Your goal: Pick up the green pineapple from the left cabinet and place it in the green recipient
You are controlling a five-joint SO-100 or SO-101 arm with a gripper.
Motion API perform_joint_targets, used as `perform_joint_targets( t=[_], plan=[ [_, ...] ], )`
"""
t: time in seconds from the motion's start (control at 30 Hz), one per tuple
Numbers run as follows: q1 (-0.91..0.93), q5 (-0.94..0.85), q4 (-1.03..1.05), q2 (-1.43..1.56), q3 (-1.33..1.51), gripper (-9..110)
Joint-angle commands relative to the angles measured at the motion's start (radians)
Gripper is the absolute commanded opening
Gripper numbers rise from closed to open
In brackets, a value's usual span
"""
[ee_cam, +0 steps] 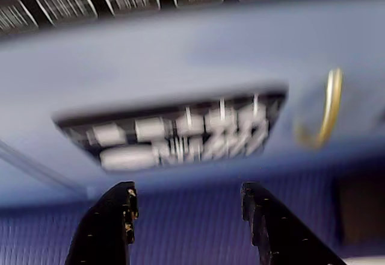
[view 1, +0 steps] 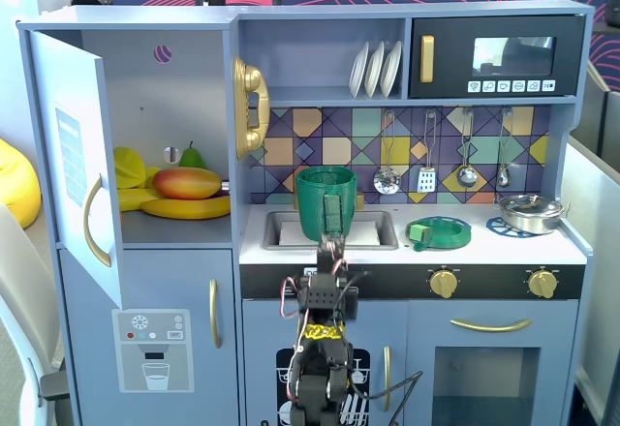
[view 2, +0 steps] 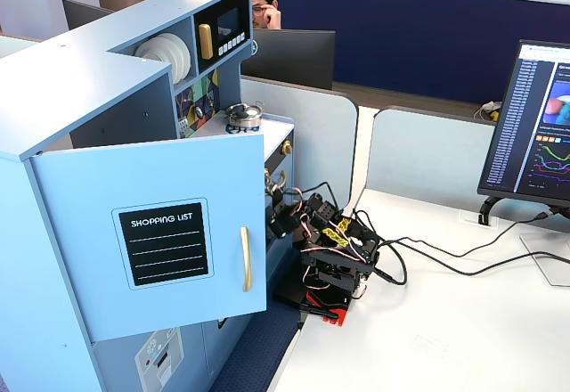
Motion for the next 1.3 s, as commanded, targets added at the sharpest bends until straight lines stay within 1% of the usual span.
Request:
perform_joint_targets(
  t=[0.0,0.17,0.4,0.5,0.63,0.73,1.27],
  plan=[
    [0.021,0.032,-0.005,0.034,0.117,12],
    [0.037,0.049,-0.034,0.034,0.253,8],
    [0.023,0.092,0.19,0.034,0.259,5],
    [0.014,0.064,0.318,0.034,0.259,2],
    [0.014,0.06,0.411,0.034,0.259,0],
    [0.017,0.091,0.417,0.034,0.259,1],
    [0.017,0.081,0.417,0.034,0.261,2]
  ],
)
